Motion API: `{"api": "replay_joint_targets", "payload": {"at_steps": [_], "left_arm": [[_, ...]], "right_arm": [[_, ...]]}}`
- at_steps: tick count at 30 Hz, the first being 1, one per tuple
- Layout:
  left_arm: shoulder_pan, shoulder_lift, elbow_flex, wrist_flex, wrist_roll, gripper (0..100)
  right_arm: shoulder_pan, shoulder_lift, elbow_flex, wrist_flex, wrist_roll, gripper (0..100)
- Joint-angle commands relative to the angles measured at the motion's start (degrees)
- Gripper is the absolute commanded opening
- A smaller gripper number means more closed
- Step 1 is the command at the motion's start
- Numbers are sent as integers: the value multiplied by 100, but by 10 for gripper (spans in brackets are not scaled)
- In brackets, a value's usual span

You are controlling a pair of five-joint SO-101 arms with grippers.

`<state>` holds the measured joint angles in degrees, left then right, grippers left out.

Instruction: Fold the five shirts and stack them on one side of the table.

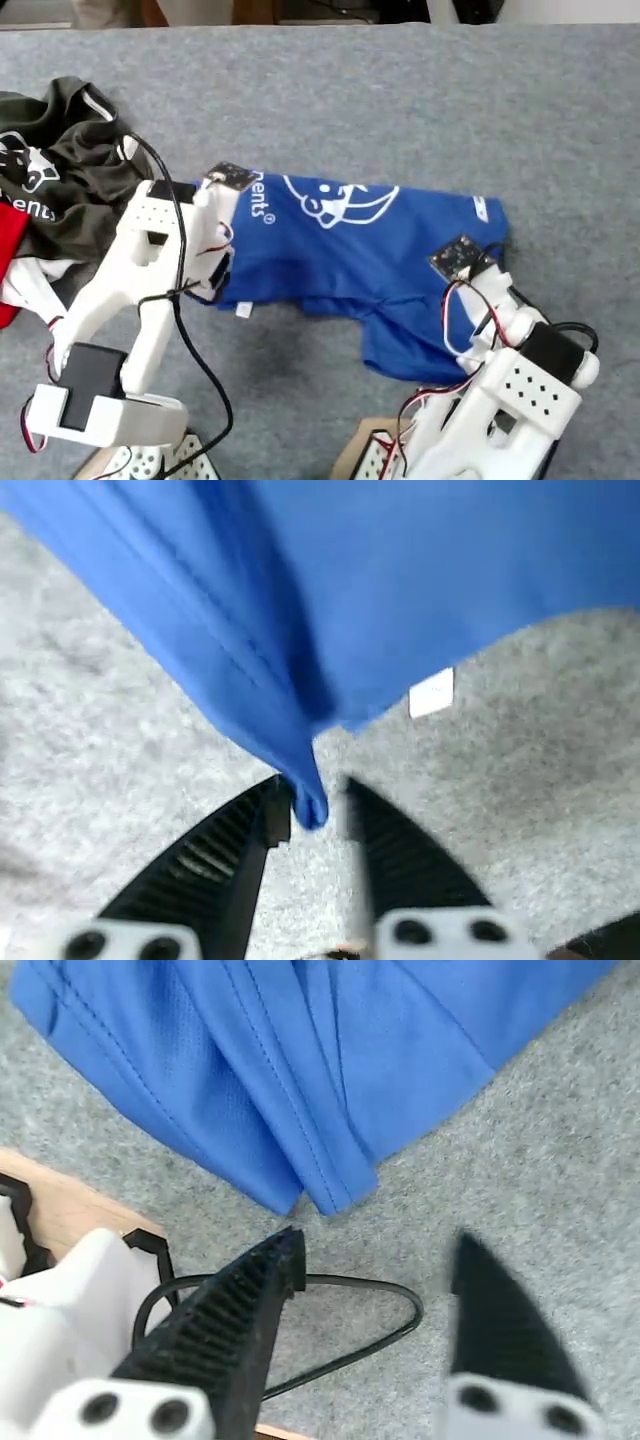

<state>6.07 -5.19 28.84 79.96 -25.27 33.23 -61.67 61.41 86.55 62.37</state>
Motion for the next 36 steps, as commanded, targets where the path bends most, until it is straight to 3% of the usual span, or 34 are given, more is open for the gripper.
{"api": "replay_joint_targets", "payload": {"at_steps": [1,4,9,13,17,19,27,36], "left_arm": [[-132,-66,-220,246,-26,240],[-422,-66,-738,484,-44,239],[-747,-40,-2242,888,-44,239],[-668,66,-3191,712,1363,209],[-325,716,-3138,-185,2760,73],[-123,1226,-3121,-527,2857,22],[167,3055,-3130,-1327,2884,19],[141,3398,-3842,-1626,2848,18]], "right_arm": [[75,-75,-426,-35,79,310],[13,-31,-822,-220,18,274],[-576,673,-1288,-923,-686,8],[-1121,2026,-2018,-1363,-1468,21],[-1508,3723,-2923,-2040,-2101,5],[-1604,4637,-3442,-2242,-2330,5],[-1613,7802,-5596,-2321,-2708,5],[-1314,10114,-8075,-2145,-2479,5]]}}
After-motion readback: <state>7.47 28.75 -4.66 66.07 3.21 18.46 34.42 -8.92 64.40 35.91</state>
